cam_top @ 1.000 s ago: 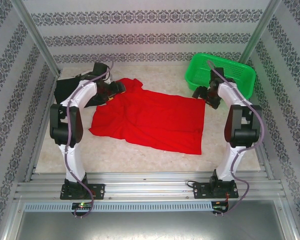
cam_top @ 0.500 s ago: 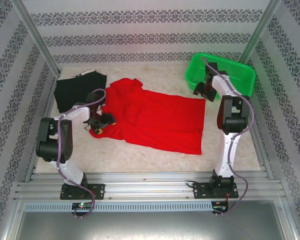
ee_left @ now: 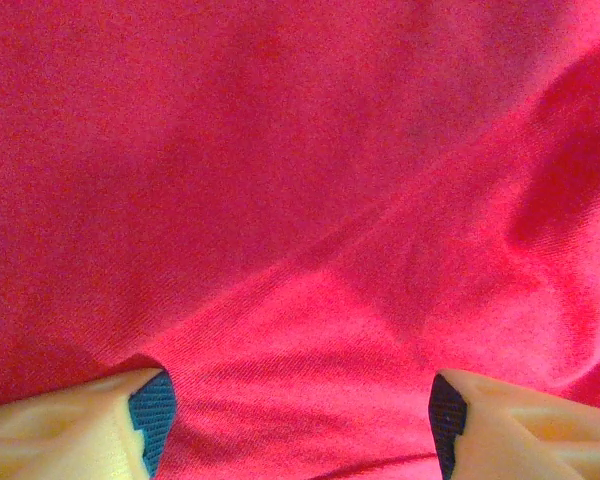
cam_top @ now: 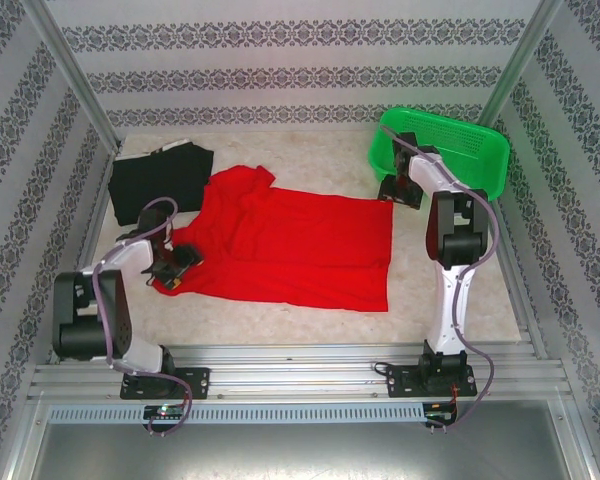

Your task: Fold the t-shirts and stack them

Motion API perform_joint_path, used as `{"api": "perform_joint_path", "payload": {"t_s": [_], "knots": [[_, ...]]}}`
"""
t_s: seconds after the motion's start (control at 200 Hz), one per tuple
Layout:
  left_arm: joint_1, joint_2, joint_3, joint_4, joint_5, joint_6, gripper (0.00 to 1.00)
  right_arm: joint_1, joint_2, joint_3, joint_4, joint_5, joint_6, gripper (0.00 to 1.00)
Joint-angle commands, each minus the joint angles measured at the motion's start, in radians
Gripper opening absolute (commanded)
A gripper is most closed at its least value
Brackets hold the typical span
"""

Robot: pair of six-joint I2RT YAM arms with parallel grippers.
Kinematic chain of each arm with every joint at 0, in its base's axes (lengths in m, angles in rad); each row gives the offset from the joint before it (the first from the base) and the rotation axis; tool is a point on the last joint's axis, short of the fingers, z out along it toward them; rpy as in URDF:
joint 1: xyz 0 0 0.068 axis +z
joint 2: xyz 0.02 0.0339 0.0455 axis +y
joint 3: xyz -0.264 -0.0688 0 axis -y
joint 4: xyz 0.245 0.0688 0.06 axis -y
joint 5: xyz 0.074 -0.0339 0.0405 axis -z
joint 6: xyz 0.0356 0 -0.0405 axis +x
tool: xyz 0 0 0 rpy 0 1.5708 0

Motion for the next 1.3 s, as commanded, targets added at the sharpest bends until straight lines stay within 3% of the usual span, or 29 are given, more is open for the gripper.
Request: {"api": "perform_joint_path", "payload": {"t_s": [0.0, 0.17, 0.335, 0.45, 0.924, 1.014, 1.139, 1.294], "knots": [[0.031, -0.058, -0.101, -0.186, -0.069, -0.002, 0.72, 0.022, -0.077, -0.064, 0.006, -0.002, 0.020, 0.69], [0.025, -0.165, -0.155, -0.213, -0.033, -0.064, 0.73, 0.046, -0.108, -0.111, 0.061, -0.072, 0.054, 0.69], [0.024, -0.192, -0.077, -0.219, 0.000, -0.071, 0.78, 0.074, -0.055, -0.014, 0.055, -0.154, 0.063, 0.69], [-0.009, -0.208, 0.067, -0.192, 0.028, -0.084, 0.93, 0.093, -0.015, 0.035, 0.034, -0.140, 0.068, 0.69], [-0.063, 0.176, 0.707, -0.120, -0.026, 0.186, 0.97, 0.124, 0.115, 0.146, -0.062, -0.013, 0.037, 0.56], [-0.087, 0.268, 0.800, -0.122, -0.052, 0.261, 0.97, 0.130, 0.128, 0.161, -0.073, 0.002, 0.028, 0.48], [-0.121, 0.412, 0.938, -0.164, -0.110, 0.342, 0.96, 0.131, 0.115, 0.153, -0.057, 0.010, 0.034, 0.20], [-0.169, 0.558, 1.073, -0.157, -0.138, 0.425, 0.95, 0.137, 0.053, 0.094, -0.010, 0.024, 0.031, 0.07]]}}
